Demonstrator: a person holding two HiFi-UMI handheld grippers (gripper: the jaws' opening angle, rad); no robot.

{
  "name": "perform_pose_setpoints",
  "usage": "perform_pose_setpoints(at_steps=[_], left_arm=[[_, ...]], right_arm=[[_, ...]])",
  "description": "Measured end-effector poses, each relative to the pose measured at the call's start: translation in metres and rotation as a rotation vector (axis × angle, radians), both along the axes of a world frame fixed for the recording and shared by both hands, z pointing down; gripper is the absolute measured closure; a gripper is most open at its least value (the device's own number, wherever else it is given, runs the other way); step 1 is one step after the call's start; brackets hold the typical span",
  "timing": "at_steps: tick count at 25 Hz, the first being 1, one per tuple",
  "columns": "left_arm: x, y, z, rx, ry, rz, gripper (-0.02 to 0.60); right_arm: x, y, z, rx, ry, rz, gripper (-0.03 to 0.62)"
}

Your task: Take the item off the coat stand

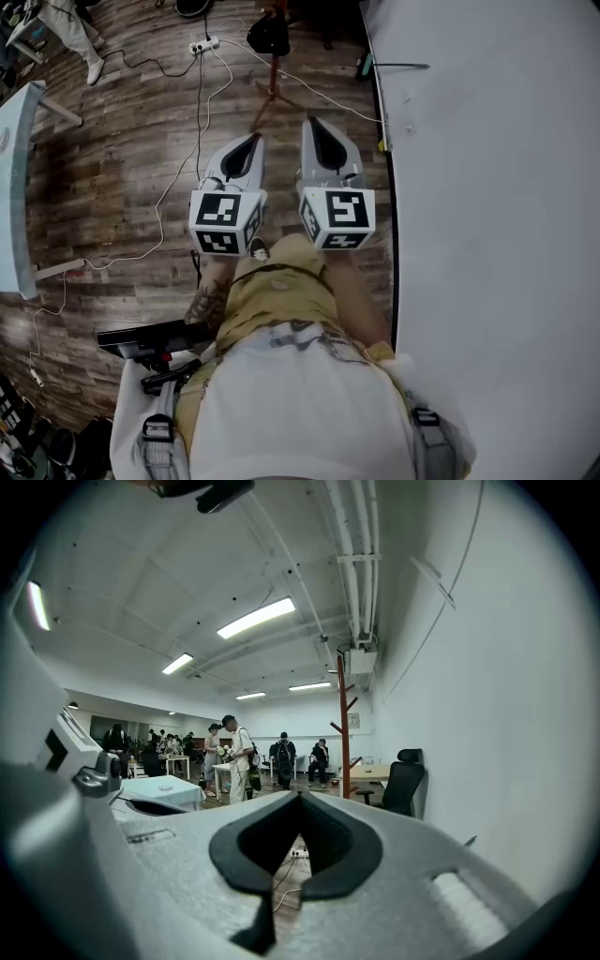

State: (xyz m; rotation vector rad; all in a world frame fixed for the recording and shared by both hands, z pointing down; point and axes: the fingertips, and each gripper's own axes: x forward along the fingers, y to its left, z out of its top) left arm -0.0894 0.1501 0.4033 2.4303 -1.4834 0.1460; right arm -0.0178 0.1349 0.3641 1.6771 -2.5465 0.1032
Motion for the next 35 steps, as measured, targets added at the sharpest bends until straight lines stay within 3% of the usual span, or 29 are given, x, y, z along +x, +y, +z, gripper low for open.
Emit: perform_pose_setpoints(at_steps=[5, 14, 25, 30, 35], left_arm=[[0.005, -0.021, 0.007, -0.019, -0.002, -0.003, 0.58], [0.014, -0.102, -0.012, 0.036, -0.067, -0.062, 0.58], [0.051, -0.178, -0.003, -0.005, -0.126, -0.101, 0.58], [0.063, -0.19, -0.003, -0.012, -0.141, -0.095, 0.58], [0.069, -0.194, -0.003, -0.014, -0.14, -0.088, 0.58]], right_arm=[[0.002, -0.023, 0.009, -0.018, -0.001, -0.013, 0.594], [0.007, -0.11, -0.011, 0.036, -0.065, -0.098, 0.594], [0.059, -0.19, 0.002, -0.014, -0.132, -0.12, 0.594], [0.061, -0.194, 0.004, 0.031, 0.021, -0.141, 0.594], [0.061, -0.194, 0.005, 0.015, 0.005, -0.151, 0.594]])
